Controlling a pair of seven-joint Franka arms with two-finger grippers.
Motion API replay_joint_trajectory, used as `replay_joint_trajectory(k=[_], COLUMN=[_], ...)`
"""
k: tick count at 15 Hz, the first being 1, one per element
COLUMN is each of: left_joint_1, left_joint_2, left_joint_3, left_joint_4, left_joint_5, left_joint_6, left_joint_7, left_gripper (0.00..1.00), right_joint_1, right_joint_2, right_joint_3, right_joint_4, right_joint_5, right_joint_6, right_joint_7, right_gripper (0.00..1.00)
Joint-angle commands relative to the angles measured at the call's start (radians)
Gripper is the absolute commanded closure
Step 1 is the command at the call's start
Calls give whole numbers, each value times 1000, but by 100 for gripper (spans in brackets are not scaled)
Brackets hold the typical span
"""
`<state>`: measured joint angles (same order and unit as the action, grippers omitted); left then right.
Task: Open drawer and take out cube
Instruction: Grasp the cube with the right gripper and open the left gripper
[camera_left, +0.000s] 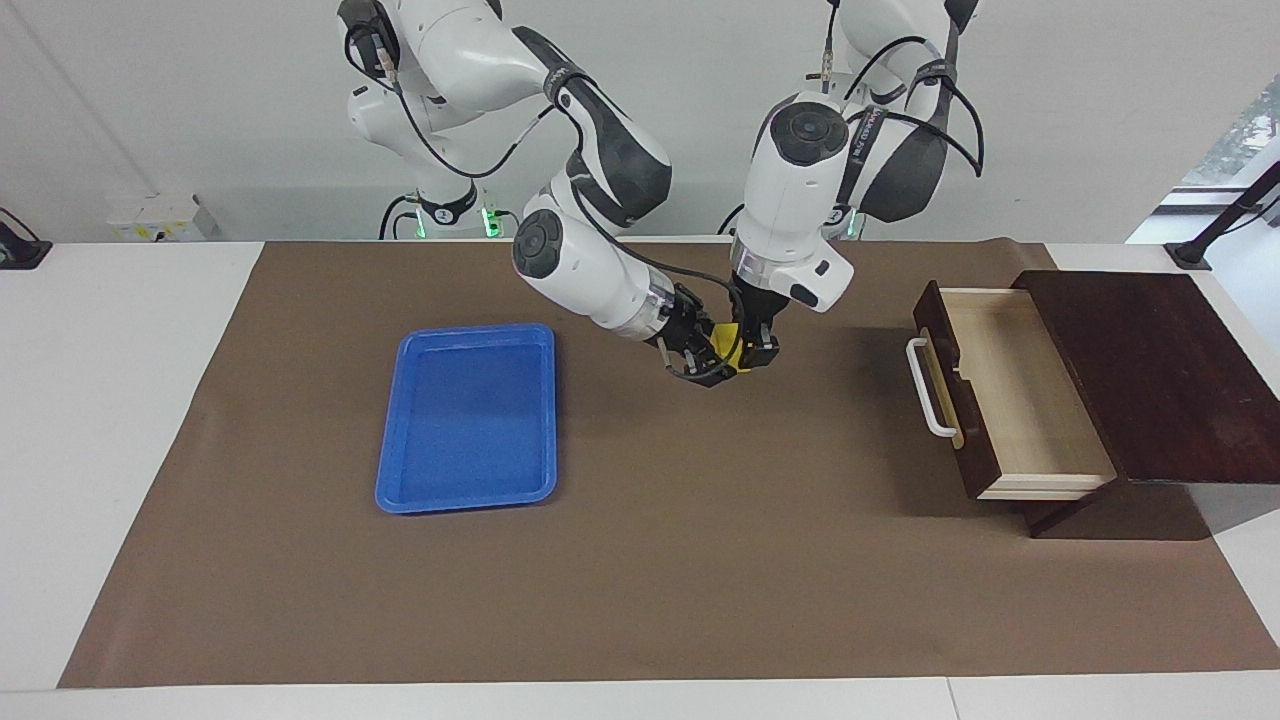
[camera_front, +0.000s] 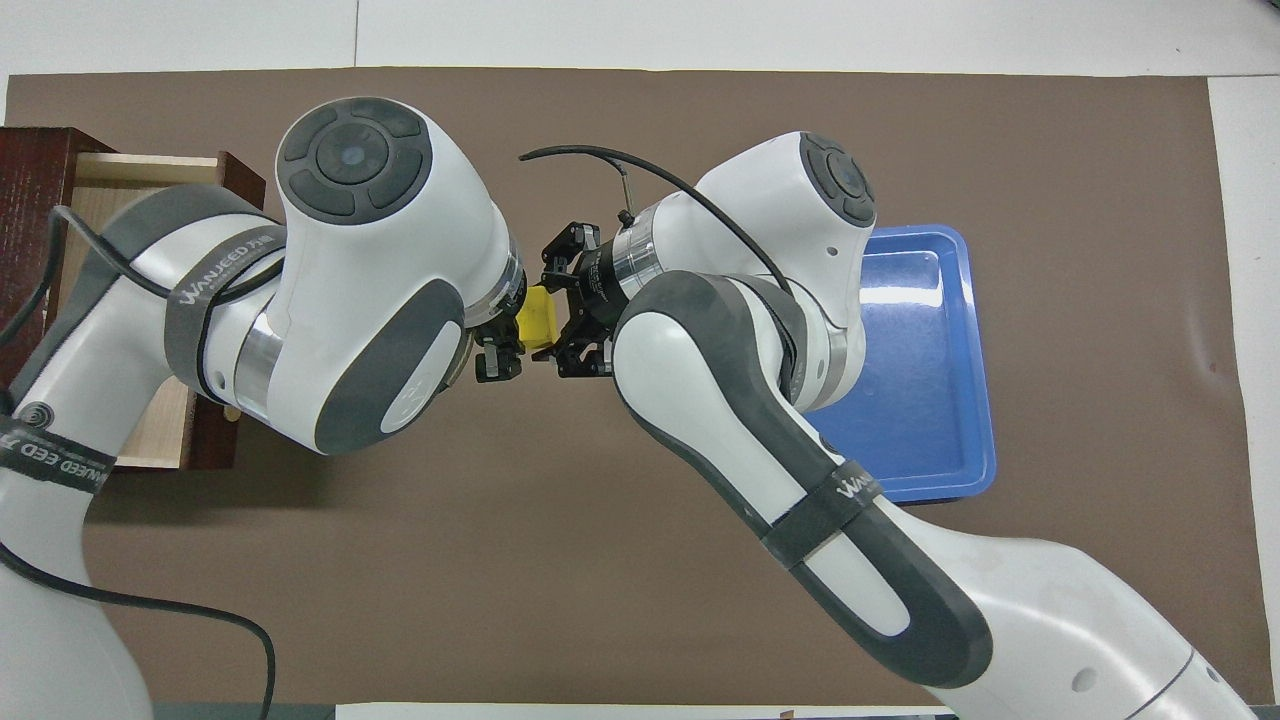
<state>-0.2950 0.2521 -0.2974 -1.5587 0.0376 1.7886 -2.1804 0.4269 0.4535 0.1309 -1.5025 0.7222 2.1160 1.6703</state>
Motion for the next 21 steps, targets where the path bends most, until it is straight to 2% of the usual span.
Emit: replay_joint_trajectory(k=[1,13,14,16,17,21], left_joint_1=[-12,-10,-10,-12,-10,0], left_joint_2=[-19,-21,-21,-21,-17,-11], left_joint_3=[15,15,15,15,15,15], left_joint_4=[-24,-29,-29,-26,-18,9], left_joint_5=[-8,-4,-2,-2,-1,4], left_joint_6=[11,8,9,2,-3,-21], left_joint_7=[-5,5,7,8,8,16], left_gripper=[100,100,93,26,0,0], right_joint_1=[-16,-42,-42,-43,-43,-43], right_joint_2=[7,8,8,8,8,8], right_joint_3=[4,3,3,3,3,3], right_joint_4=[8,21,21,21,21,21], right_joint_5=[11,40,40,40,42,42], right_joint_6=[-5,-16,-16,-16,-16,-16], right_joint_7=[17,-3,-3,-3,-3,-4], right_gripper=[100,100,100,100,100,100])
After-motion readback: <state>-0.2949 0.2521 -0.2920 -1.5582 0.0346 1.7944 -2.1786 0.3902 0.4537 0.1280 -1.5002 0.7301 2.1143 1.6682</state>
